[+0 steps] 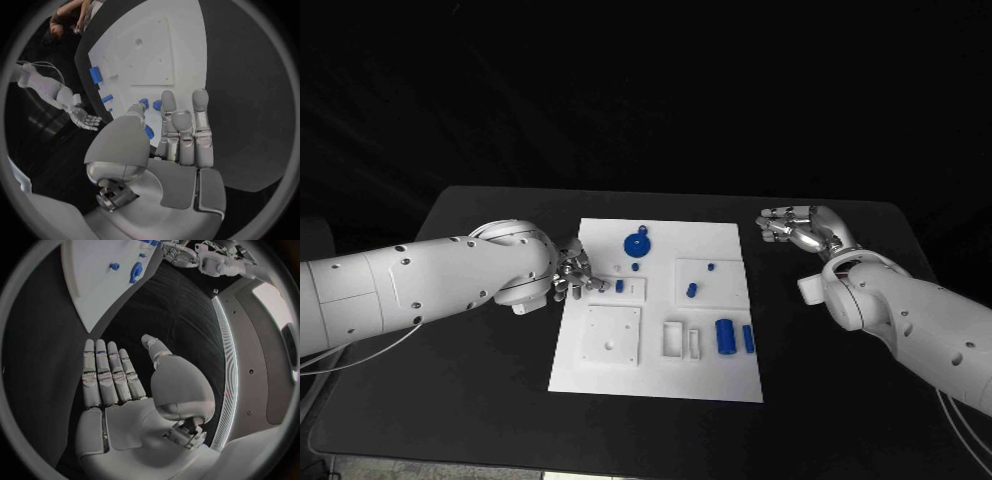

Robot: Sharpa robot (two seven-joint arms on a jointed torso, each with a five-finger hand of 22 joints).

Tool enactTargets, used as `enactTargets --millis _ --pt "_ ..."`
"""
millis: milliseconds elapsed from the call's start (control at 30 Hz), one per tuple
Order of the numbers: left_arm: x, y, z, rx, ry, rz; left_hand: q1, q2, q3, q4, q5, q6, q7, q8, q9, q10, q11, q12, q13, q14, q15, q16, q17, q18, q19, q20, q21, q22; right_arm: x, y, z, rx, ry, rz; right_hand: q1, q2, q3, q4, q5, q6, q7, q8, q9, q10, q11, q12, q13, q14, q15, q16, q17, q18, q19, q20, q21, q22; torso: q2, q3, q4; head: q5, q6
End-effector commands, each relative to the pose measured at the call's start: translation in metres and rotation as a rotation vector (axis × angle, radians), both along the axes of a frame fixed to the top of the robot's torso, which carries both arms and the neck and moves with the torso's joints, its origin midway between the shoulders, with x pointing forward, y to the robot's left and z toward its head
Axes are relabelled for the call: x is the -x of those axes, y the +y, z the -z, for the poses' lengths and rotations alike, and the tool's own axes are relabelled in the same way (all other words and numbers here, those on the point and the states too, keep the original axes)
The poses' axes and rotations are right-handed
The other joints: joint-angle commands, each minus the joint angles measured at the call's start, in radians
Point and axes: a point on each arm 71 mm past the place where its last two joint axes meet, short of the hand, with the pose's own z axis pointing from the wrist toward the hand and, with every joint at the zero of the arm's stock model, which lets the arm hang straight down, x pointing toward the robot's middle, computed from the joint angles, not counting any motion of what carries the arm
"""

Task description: Assemble the parts on the task board

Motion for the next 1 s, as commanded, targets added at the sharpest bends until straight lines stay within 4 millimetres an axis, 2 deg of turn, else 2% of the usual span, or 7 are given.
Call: enactTargets --millis 33,200,400,700,833,900,1000 --pt "-0.001 -0.004 0.001 -0.029 -0.059 0.014 -0.008 -0.005 0.008 0.001 0.0 0.003 0.006 -0.022 -0.027 -0.009 0.0 0.003 -0.002 -0.001 0.006 -0.008 -0.002 0.014 -0.002 0.008 0.001 0.016 0.001 0.001 0.0 -0.006 -0.007 -0.012 -0.01 0.001 0.002 -0.002 0.004 -0.005 0.0 -0.005 -0.001 -0.007 0.003 -0.003 -0.001 -0.009 0.001 -0.006 -0.001 0.019 -0.003 0.0 -0.001 -0.001 0.0 -0.0007 0.0 -0.002 0.001" --pt "-0.001 -0.007 0.008 -0.047 -0.072 0.021 -0.012 0.001 0.012 0.001 0.001 -0.001 0.013 -0.034 -0.075 -0.011 0.004 0.002 -0.005 0.0 0.009 -0.011 -0.004 0.017 0.001 0.011 -0.003 0.017 0.001 0.001 0.0 -0.006 -0.007 -0.012 -0.01 0.001 0.002 -0.002 0.004 -0.005 0.0 -0.005 -0.001 -0.007 0.003 -0.003 -0.001 -0.009 0.001 -0.006 -0.001 0.019 -0.003 0.0 -0.001 -0.001 0.0 -0.0009 -0.0005 -0.003 0.001" --pt "0.001 -0.008 0.017 -0.053 -0.075 0.021 0.008 0.023 -0.001 -0.001 0.01 -0.003 0.011 -0.023 -0.091 -0.011 0.003 0.002 -0.006 0.001 0.008 -0.012 -0.004 0.017 0.003 0.01 -0.005 0.017 0.001 0.0 0.001 -0.005 -0.006 -0.01 -0.01 0.001 0.002 -0.002 0.004 -0.005 0.0 -0.005 -0.001 -0.007 0.003 -0.003 -0.001 -0.009 0.001 -0.006 -0.001 0.019 -0.003 0.0 -0.001 -0.001 0.0 -0.0012 0.0003 -0.005 0.001" --pt "0.001 -0.007 0.021 -0.057 -0.075 0.017 0.028 0.05 -0.001 -0.005 0.018 -0.003 0.009 -0.019 -0.099 -0.011 0.001 0.002 -0.007 0.002 0.007 -0.013 -0.005 0.016 0.004 0.009 -0.008 0.017 0.002 0.0 0.001 -0.005 -0.004 -0.01 -0.01 0.001 0.002 -0.002 0.004 -0.005 0.0 -0.005 -0.001 -0.007 0.003 -0.003 -0.001 -0.009 0.001 -0.006 -0.001 0.019 -0.003 0.0 -0.001 -0.001 0.0 -0.0007 0.0002 -0.004 0.002" --pt "0.001 -0.007 0.022 -0.059 -0.072 0.019 0.044 0.064 0.002 -0.008 0.023 -0.003 0.008 -0.018 -0.102 -0.011 0.001 0.002 -0.007 0.002 0.006 -0.013 -0.004 0.015 0.004 0.009 -0.009 0.017 0.002 0.0 0.002 -0.005 -0.004 -0.01 -0.01 0.001 0.002 -0.002 0.004 -0.005 0.0 -0.005 -0.001 -0.007 0.003 -0.003 -0.001 -0.009 0.001 -0.006 -0.001 0.019 -0.003 0.0 -0.001 -0.001 0.0 -0.0007 0.0 -0.004 0.002" --pt "0.001 -0.008 0.022 -0.057 -0.072 0.021 0.062 0.08 0.011 -0.014 0.028 -0.005 0.007 -0.018 -0.103 -0.011 0.0 0.001 -0.007 0.002 0.005 -0.013 -0.004 0.015 0.004 0.008 -0.01 0.017 0.002 0.0 0.002 -0.005 -0.003 -0.01 -0.01 0.001 0.002 -0.002 0.004 -0.005 0.0 -0.005 -0.001 -0.007 0.003 -0.003 -0.001 -0.009 0.001 -0.006 -0.001 0.019 -0.003 0.0 -0.001 -0.001 0.0 -0.0007 -0.0002 -0.005 0.001" --pt "0.001 -0.009 0.022 -0.052 -0.069 0.024 0.069 0.087 0.015 -0.017 0.031 -0.005 0.006 -0.017 -0.104 -0.011 0.0 0.001 -0.008 0.002 0.005 -0.013 -0.004 0.014 0.004 0.008 -0.01 0.017 0.002 0.0 0.002 -0.005 -0.003 -0.011 -0.01 0.001 0.002 -0.002 0.004 -0.005 0.0 -0.005 -0.001 -0.007 0.003 -0.003 -0.001 -0.009 0.001 -0.006 -0.001 0.019 -0.003 0.0 -0.001 -0.001 0.0 -0.0005 -0.0002 -0.005 0.001"
